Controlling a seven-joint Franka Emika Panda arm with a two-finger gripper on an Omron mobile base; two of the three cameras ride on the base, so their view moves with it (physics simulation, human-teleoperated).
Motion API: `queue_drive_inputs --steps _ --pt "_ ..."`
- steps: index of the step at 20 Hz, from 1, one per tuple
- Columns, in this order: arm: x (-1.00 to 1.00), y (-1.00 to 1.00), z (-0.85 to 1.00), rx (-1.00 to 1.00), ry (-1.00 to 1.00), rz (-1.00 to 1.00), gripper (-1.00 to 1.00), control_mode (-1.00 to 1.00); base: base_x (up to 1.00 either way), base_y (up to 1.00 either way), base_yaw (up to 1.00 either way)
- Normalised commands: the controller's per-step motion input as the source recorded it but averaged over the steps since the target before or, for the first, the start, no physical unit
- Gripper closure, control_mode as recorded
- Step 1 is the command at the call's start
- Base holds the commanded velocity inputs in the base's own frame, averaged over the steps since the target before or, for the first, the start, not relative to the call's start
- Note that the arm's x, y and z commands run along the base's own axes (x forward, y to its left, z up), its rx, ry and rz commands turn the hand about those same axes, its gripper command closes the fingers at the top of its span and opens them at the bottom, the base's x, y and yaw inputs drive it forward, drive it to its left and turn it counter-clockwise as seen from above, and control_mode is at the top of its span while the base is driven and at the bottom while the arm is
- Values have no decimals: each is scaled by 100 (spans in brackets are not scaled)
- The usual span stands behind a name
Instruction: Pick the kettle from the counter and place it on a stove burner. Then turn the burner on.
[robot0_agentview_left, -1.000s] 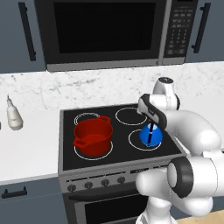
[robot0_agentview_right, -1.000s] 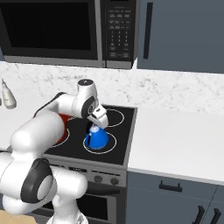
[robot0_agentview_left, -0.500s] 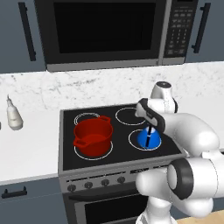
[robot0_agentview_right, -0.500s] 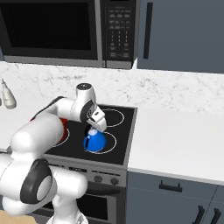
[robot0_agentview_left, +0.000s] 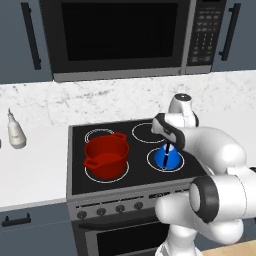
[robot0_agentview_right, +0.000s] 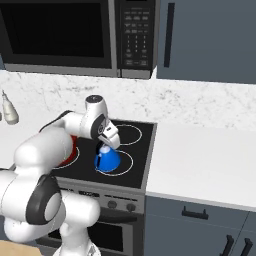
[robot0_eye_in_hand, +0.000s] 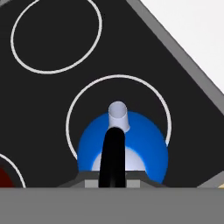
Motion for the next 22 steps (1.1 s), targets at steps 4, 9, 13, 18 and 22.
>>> queue_drive_inputs --steps 4,9,13,18,22 --pt "26 -5 -1 0 0 0 100 -100 0 0 0" --pt "23 -2 -5 0 0 0 100 -100 0 0 0" --pt "20 0 -20 0 0 0 100 -100 0 0 0" --pt "4 -2 -26 0 0 0 100 -100 0 0 0" --pt "3 -7 -19 0 0 0 100 -100 0 0 0"
